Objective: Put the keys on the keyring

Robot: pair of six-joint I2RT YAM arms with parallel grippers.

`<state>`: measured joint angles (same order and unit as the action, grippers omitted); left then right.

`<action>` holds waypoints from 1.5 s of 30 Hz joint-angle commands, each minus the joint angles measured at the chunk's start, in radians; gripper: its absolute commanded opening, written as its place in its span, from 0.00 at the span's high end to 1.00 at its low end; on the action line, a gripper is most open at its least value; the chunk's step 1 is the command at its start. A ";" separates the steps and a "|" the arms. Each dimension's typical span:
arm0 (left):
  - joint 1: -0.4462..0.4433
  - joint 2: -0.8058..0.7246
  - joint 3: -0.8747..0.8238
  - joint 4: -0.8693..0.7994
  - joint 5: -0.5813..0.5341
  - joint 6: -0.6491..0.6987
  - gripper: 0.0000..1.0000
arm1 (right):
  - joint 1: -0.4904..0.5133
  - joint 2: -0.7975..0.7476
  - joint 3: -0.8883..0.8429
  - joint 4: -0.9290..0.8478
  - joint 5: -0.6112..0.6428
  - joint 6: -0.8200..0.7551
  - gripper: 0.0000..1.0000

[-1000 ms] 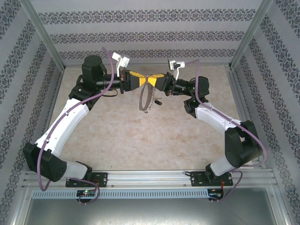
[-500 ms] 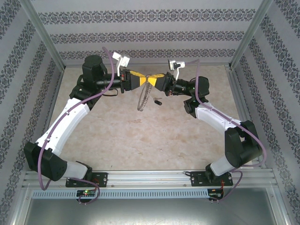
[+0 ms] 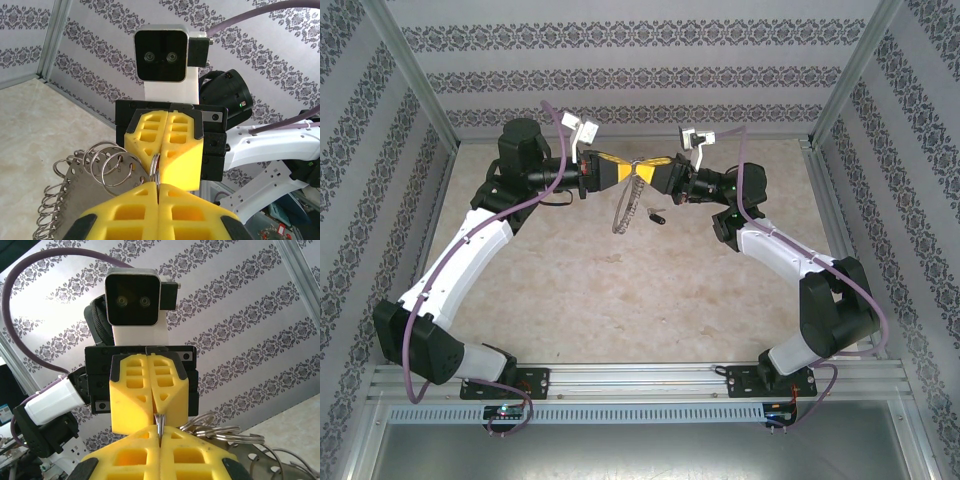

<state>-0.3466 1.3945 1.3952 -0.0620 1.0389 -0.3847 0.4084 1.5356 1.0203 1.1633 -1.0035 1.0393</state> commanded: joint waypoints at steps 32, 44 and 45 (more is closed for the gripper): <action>-0.042 0.006 -0.002 0.015 -0.033 0.062 1.00 | -0.028 0.002 0.013 0.046 0.058 0.001 0.80; -0.042 -0.020 -0.003 -0.039 -0.047 0.152 1.00 | -0.114 -0.052 -0.042 0.050 0.121 0.109 0.60; -0.042 -0.023 0.000 -0.052 -0.052 0.166 1.00 | -0.111 -0.057 -0.039 0.046 0.111 0.113 0.60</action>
<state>-0.3798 1.4033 1.3895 -0.0994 0.9894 -0.2810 0.2859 1.5246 0.9783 1.1679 -0.8902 1.1217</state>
